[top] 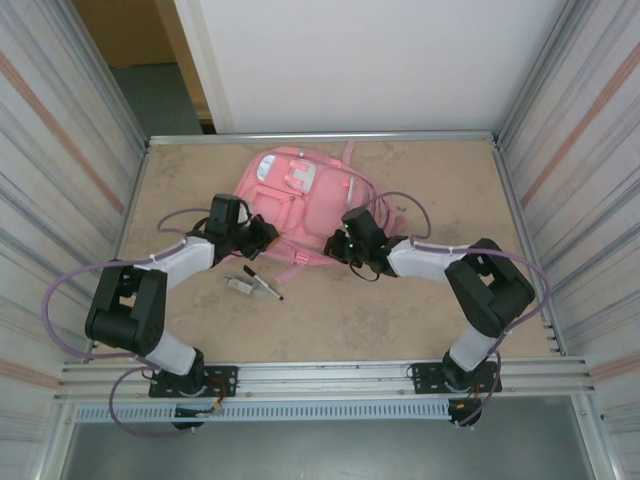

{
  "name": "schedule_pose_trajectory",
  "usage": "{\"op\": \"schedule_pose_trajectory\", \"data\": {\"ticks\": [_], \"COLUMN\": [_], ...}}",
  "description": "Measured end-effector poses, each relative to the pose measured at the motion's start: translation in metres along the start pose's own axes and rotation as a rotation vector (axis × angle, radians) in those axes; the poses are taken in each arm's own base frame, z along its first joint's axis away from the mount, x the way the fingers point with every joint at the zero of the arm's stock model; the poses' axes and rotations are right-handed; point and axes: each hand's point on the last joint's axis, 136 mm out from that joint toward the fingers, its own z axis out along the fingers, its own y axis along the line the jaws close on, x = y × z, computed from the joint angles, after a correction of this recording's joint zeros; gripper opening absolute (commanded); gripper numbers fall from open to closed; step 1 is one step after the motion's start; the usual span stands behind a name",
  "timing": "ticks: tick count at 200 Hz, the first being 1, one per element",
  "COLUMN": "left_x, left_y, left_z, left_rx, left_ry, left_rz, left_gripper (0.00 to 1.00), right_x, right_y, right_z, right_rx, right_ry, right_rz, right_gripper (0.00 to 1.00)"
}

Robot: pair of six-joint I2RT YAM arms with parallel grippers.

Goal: Pack the student bag

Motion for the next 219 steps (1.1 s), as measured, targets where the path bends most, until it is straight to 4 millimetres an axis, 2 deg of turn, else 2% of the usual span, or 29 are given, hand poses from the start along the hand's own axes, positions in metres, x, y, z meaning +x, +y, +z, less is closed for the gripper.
{"op": "schedule_pose_trajectory", "data": {"ticks": [28, 59, 102, 140, 156, 166, 176, 182, 200, 219], "left_x": [-0.003, -0.012, -0.035, -0.057, -0.073, -0.082, -0.091, -0.097, -0.117, -0.131], "left_y": [0.002, 0.003, 0.004, 0.002, -0.004, -0.007, -0.01, -0.01, -0.011, -0.011], "left_z": [-0.001, -0.001, 0.001, 0.018, 0.029, 0.036, 0.042, 0.045, 0.05, 0.045], "left_rx": [-0.002, 0.002, -0.016, -0.024, -0.02, -0.015, -0.01, -0.015, -0.017, -0.017], "left_ry": [-0.005, 0.012, 0.033, 0.112, 0.131, 0.137, 0.137, 0.128, 0.097, 0.055], "left_rz": [0.017, 0.027, 0.068, 0.072, 0.079, 0.081, 0.086, 0.086, 0.086, 0.085], "left_gripper": [0.0, 0.0, 0.0, 0.0, 0.04, 0.1, 0.26, 0.31, 0.37, 0.39], "right_x": [-0.009, -0.029, -0.058, -0.074, -0.077, -0.076, -0.074, -0.072, -0.065, -0.058], "right_y": [-0.022, -0.046, -0.055, -0.043, -0.034, -0.029, -0.023, -0.019, -0.003, 0.015], "right_z": [-0.017, -0.034, -0.048, -0.058, -0.061, -0.062, -0.064, -0.065, -0.069, -0.071], "right_rx": [0.055, 0.096, 0.07, -0.019, -0.045, -0.06, -0.073, -0.076, -0.092, -0.107], "right_ry": [-0.026, -0.072, -0.098, -0.056, -0.049, -0.042, -0.032, -0.027, -0.017, -0.009], "right_rz": [0.03, 0.033, -0.101, -0.156, -0.186, -0.203, -0.218, -0.231, -0.266, -0.296], "right_gripper": [0.0, 0.0, 0.0, 0.0, 0.0, 0.0, 0.0, 0.0, 0.0, 0.0]}}
